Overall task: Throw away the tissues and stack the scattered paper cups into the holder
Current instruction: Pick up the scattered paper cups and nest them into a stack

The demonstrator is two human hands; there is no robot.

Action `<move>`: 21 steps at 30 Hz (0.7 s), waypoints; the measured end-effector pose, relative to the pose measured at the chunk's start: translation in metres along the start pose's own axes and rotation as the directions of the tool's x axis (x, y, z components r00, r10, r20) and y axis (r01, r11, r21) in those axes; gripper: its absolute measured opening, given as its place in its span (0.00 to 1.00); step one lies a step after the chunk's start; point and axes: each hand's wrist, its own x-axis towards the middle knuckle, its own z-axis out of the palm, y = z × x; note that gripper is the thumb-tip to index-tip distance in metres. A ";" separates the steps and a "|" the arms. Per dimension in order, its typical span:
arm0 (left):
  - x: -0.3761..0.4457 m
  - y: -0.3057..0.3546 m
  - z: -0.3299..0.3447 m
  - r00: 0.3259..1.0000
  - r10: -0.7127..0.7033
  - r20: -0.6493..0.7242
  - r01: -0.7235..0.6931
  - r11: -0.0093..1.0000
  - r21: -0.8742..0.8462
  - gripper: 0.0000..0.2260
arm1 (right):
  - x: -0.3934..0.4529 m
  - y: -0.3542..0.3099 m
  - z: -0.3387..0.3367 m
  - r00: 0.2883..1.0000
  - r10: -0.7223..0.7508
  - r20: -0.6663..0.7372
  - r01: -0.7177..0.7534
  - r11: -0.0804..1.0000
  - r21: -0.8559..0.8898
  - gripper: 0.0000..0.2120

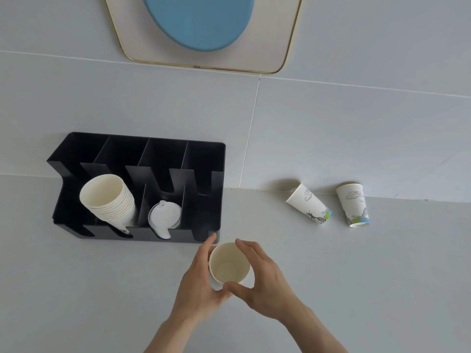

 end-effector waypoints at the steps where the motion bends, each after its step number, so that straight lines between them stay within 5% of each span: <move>1: 0.000 0.001 0.000 1.000 0.001 0.002 -0.001 1.000 -0.004 0.50 | 0.000 0.002 0.002 1.000 0.006 -0.006 -0.006 1.000 -0.005 0.42; 11: 0.000 0.003 0.007 0.999 0.018 -0.042 -0.016 0.999 0.044 0.44 | 0.010 0.014 -0.015 0.999 0.021 0.030 -0.022 0.999 0.034 0.39; 15: 0.005 0.008 0.011 0.998 0.020 -0.061 -0.017 0.999 0.041 0.44 | 0.031 0.050 -0.049 0.963 0.170 -0.211 -0.146 0.981 0.126 0.28; 21: 0.015 0.015 0.023 0.997 0.015 -0.078 -0.011 0.998 0.055 0.44 | 0.082 0.139 -0.106 0.880 0.324 -0.346 -0.401 0.899 -0.178 0.26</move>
